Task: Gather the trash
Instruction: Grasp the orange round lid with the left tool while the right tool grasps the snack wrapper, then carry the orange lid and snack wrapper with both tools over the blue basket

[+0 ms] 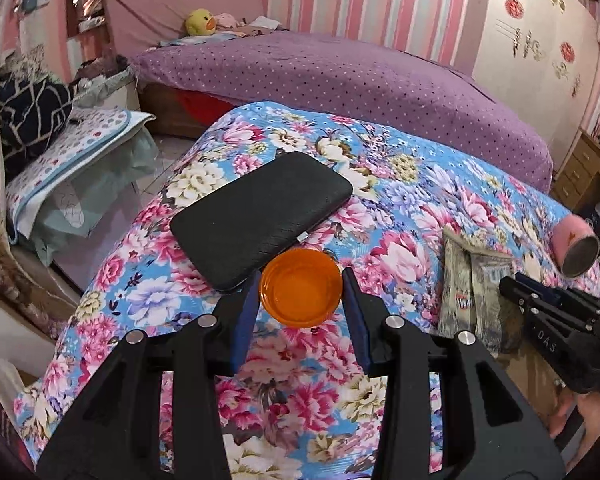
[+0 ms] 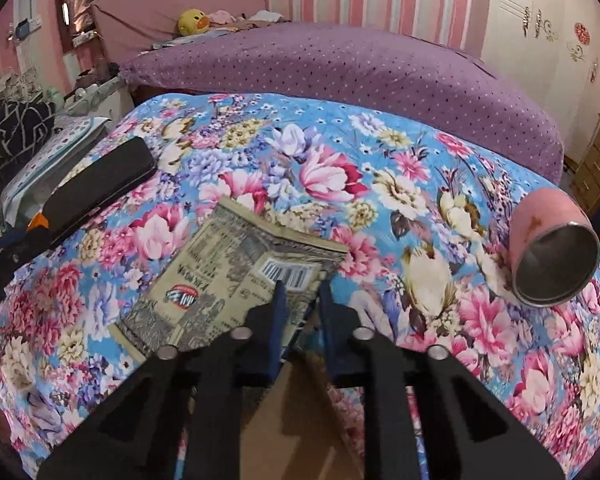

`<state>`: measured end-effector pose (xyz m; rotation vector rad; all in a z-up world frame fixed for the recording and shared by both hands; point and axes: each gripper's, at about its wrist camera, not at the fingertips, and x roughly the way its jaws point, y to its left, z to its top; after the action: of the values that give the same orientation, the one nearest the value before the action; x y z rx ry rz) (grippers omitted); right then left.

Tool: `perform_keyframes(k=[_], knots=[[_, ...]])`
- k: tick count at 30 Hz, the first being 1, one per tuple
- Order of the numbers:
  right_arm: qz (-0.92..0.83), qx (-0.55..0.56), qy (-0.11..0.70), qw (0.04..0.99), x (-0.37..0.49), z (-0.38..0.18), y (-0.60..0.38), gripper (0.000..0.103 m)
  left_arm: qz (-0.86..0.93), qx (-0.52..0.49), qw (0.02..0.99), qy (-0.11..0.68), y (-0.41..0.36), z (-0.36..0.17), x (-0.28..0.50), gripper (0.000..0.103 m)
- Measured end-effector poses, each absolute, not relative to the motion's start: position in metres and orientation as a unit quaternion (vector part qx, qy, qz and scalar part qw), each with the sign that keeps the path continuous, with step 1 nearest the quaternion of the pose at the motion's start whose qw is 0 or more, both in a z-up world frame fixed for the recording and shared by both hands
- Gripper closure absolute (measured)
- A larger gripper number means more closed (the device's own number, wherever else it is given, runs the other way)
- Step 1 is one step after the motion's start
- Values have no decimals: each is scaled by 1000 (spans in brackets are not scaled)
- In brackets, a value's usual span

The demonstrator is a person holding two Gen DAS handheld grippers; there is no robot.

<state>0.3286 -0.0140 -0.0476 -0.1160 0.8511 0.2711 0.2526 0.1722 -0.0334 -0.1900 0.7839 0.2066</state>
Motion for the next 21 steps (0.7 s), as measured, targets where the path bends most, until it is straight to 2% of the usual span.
perform_keyframes(k=[2,12,21], knots=[[125,-66,397,907,325,-44,-16,94,99,-93,916,377,171,-30,251,64],[109,-34,324,939,281,3,-75,95,72,-93,931,346,148,-5,234,64],[65,-24,288,955,214,35,-147,96,37,-52,936,347,84,2,219,64]])
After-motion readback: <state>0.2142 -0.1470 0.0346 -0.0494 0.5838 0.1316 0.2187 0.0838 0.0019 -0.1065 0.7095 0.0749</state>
